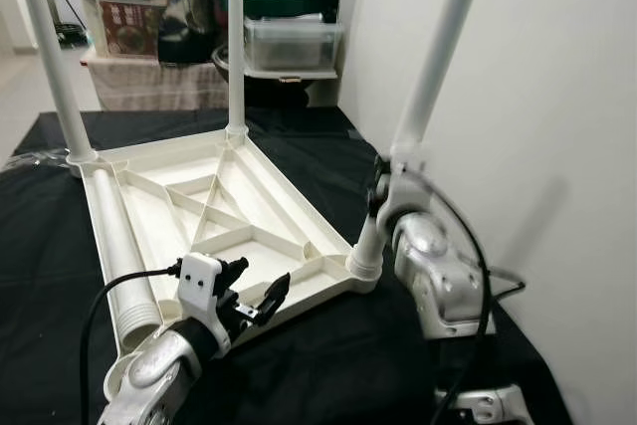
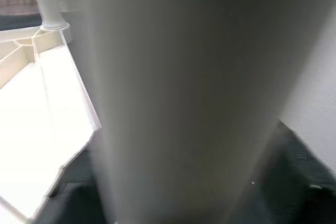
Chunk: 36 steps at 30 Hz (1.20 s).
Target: Building children table
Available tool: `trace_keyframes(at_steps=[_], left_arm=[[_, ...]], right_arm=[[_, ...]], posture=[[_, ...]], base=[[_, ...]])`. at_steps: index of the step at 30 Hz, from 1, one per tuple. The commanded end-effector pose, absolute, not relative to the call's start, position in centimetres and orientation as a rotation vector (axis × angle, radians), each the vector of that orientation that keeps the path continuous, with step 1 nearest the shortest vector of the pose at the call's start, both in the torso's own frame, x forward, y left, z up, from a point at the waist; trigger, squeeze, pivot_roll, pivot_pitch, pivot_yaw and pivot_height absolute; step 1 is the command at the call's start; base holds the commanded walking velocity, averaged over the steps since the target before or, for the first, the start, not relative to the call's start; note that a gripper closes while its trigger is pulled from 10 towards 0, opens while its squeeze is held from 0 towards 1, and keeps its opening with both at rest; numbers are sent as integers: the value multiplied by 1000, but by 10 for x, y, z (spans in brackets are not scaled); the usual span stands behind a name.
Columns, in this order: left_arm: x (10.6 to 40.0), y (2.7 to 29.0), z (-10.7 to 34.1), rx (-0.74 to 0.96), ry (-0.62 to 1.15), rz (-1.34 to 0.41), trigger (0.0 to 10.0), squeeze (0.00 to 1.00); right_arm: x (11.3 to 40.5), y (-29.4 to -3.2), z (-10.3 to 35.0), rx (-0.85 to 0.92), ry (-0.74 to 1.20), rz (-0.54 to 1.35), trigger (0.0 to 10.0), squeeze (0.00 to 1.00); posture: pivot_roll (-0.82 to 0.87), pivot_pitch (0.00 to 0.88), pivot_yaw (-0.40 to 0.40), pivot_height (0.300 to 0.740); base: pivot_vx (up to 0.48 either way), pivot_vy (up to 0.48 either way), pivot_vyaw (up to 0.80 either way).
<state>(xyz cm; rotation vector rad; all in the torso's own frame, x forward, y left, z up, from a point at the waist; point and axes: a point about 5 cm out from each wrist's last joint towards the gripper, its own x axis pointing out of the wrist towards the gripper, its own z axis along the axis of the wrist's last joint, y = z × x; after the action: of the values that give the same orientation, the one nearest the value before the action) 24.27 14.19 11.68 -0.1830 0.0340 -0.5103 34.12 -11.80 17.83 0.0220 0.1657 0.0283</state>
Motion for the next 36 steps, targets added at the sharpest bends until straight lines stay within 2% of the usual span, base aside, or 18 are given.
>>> trace_keyframes(at_steps=[1, 2, 7, 8, 9, 11, 12, 19, 22, 23, 26, 29, 30, 31, 32, 34, 35, 36], left_arm=[[244, 139, 117, -184, 37, -530, 10000, 0], [244, 139, 117, -184, 37, -530, 10000, 0], [245, 138, 116, -184, 36, -531, 10000, 0], [245, 138, 116, -184, 36, -531, 10000, 0], [245, 136, 117, -182, 34, -536, 10000, 0], [245, 136, 117, -181, 33, -537, 10000, 0], [246, 138, 118, -177, 32, -534, 10000, 0], [245, 141, 117, -169, 36, -529, 10000, 0], [243, 143, 117, -166, 39, -529, 10000, 0], [243, 143, 117, -166, 39, -529, 10000, 0], [245, 141, 117, -163, 40, -533, 10000, 0], [246, 140, 118, -164, 37, -536, 10000, 0], [247, 141, 119, -162, 37, -537, 10000, 0], [247, 141, 119, -162, 37, -537, 10000, 0], [247, 142, 118, -159, 39, -538, 10000, 0], [247, 142, 118, -157, 41, -539, 10000, 0], [247, 143, 117, -156, 42, -539, 10000, 0], [247, 143, 117, -157, 41, -538, 10000, 0]], right_arm=[[353, -132, 201, 41, 71, 147, 10000, 0], [353, -132, 201, 41, 71, 147, 10000, 0], [352, -138, 237, -70, -124, 593, 10000, 0], [352, -138, 237, -70, -124, 593, 10000, 0], [340, -136, 240, -52, -160, 804, 3647, 0], [336, -134, 239, -41, -165, 870, 3647, 0], [332, -130, 231, -38, -138, 932, 0, 0], [325, -103, 198, -3, 15, 983, 0, 0], [343, -97, 185, 29, 107, 614, 0, 0], [343, -97, 185, 29, 107, 614, 0, 0], [342, -109, 167, 50, 197, 136, 0, 0], [331, -109, 160, 52, 235, 43, 0, 0], [326, -102, 160, 45, 234, 103, 3137, 0], [326, -102, 160, 45, 234, 103, 3137, 0], [324, -100, 169, 64, 184, 143, 10000, 0], [322, -99, 175, 78, 146, 170, 10000, 0], [322, -98, 181, 97, 112, 204, 10000, 1000], [326, -92, 197, 143, 72, 383, 10000, 1000]], posture=[[11, 0, -109, 740], [11, 0, -109, 740], [10, 0, -105, 740], [10, 0, -105, 740], [21, 0, -112, 740], [21, 0, -112, 740], [24, 0, -114, 740], [37, 0, -115, 740], [33, 0, -108, 740], [33, 0, -108, 740], [29, 0, -102, 740], [26, 0, -99, 740], [17, 0, -91, 740], [17, 0, -91, 740], [17, 0, -91, 740], [17, 0, -91, 740], [13, 0, -88, 740], [15, 0, -93, 740]], base=[[0, 0, 0], [0, 0, 0], [0, 0, 0], [0, 0, 0], [0, 0, 0], [0, 0, 0], [0, 0, 0], [0, 0, 0], [0, 0, 0], [0, 0, 0], [0, 0, 0], [0, 0, 0], [0, 0, 0], [0, 0, 0], [0, 0, 0], [0, 0, 0], [0, 0, 0], [0, 0, 0]])
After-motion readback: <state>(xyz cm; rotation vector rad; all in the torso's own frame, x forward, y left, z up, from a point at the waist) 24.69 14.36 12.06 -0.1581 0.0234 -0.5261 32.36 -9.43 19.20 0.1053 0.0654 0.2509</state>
